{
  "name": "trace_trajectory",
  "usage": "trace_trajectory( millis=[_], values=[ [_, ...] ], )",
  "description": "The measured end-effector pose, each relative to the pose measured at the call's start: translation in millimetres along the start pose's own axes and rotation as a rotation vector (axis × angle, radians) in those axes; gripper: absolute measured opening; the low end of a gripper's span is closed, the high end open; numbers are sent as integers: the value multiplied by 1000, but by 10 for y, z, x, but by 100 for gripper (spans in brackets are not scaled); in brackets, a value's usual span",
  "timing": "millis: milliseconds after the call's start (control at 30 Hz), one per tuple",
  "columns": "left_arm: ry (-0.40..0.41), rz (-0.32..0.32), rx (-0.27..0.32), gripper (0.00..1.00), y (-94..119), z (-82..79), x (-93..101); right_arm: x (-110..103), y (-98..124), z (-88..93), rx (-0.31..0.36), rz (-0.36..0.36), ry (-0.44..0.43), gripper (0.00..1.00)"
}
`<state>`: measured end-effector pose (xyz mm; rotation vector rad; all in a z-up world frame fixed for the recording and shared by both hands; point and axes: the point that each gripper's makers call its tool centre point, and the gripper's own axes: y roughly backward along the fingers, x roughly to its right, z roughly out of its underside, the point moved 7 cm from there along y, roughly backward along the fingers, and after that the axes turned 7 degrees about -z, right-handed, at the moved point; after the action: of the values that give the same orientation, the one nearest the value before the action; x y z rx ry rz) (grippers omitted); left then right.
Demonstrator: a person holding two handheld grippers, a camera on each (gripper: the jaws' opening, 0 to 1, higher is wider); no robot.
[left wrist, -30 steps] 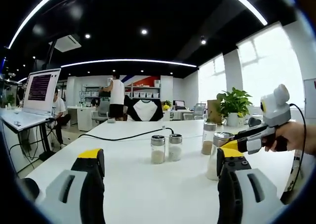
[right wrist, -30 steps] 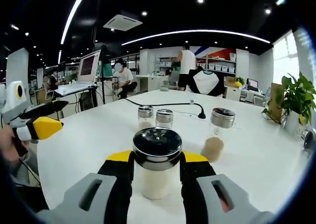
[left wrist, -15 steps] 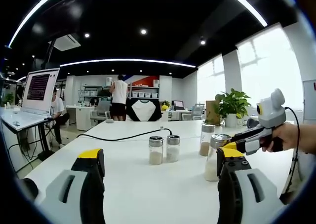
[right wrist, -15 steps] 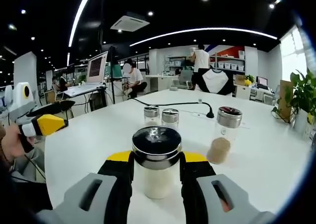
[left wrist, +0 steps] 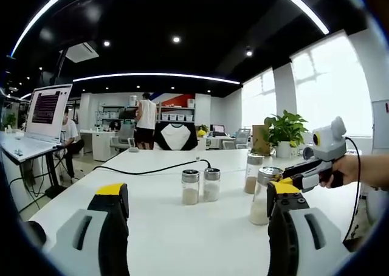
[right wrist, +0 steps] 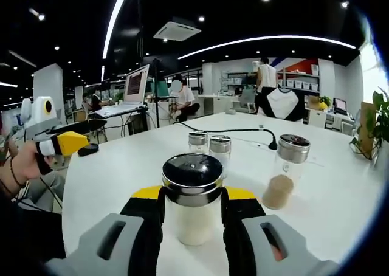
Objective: Rotate the seasoning bottle until the label or dispensing opening points toward the visible target arrow and the bottle remains upright within the marked orientation range
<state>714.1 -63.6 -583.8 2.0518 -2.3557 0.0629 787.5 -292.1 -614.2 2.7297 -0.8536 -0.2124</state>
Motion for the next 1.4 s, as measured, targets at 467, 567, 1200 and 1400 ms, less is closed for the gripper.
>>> trace_trajectory(
  millis=[467,567,1200,1400],
  values=[
    [8,-5,-6,100,-11,11,-29,31,-19,-3,-8,-52,21,35],
    [9,-6,-9,100,-8,12,-27,35,-21,-5,-10,-53,22,35],
    [34,4,-17,100,-26,45,-20,-19,57,-2,105,19,-23,49],
    [40,0,-18,100,-34,51,-25,-73,84,-19,126,118,-79,51]
  ],
)
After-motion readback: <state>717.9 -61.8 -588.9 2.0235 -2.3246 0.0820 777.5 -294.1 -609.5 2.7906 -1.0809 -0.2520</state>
